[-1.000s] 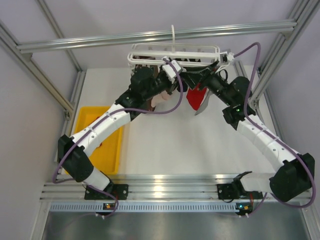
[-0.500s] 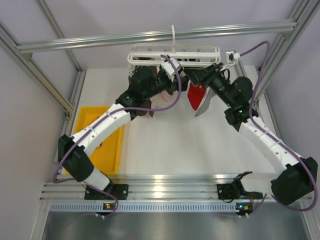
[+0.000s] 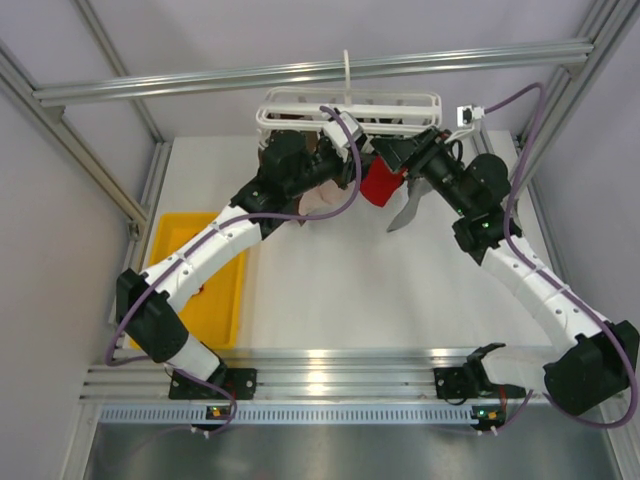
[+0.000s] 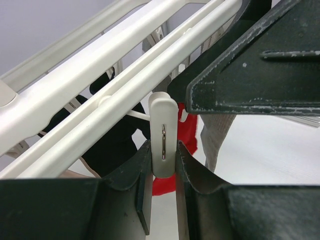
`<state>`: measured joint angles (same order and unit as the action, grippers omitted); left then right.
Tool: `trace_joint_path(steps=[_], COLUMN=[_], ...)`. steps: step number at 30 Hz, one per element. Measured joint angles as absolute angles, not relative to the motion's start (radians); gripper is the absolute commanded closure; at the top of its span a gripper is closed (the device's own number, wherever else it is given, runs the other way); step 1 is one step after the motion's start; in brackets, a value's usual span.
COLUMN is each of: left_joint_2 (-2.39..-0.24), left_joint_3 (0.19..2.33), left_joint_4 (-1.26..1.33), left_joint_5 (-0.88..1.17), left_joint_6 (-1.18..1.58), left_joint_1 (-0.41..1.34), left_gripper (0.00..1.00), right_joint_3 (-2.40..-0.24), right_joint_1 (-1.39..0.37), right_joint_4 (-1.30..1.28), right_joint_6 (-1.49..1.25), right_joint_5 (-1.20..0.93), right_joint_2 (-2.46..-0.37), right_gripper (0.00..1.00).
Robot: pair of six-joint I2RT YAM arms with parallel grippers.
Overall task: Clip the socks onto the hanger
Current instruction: Open the clamp at the hanger.
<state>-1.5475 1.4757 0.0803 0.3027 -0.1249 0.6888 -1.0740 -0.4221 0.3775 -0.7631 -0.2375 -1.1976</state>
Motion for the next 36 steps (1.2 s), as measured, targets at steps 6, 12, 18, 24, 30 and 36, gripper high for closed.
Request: trace_joint_path(steps=[6,12,18,24,30,36], left_joint_2=[-1.547,-1.547,-1.547,-1.547,-1.519,-1.415], left_joint_3=[1.478,1.487,1.489,1.489,1.437,1.365], left_joint_4=[0.081,0.082,0.080,0.075,0.045,-0.042], left_joint_5=[0.326,0.355,0.369,0.374,0.389,0.403], left_joint_6=[-0.125,-0.125,-0.126,-0.128,-0.097,0.013], left_joint_1=[0.687,0.686,0.684,0.682,0.689,0.641], left_gripper=[1.00,1.00,1.00,0.67,0.34,0.30], right_joint_3=[-1.053,-1.052,-1.052,-1.052,-1.052,-1.052], right_joint_1=[-0.422,-0.422,-0.421,-0.416,-0.405,-0.397], right_joint_4=[0.434,0.485,0.496,0.505,0.509,0.510], right_joint_6=[-0.752,-0.742,-0.732,-0.726,-0.726,-0.725], right_joint_5=[-0.285,-0.301,-0.302,-0.310,-0.310,-0.316], right_joint_2=[-1.209,-1.235,-1.246,-1.246,-1.246,-1.246], right_gripper=[0.37,0.45,0.72,1.00,1.00,1.00])
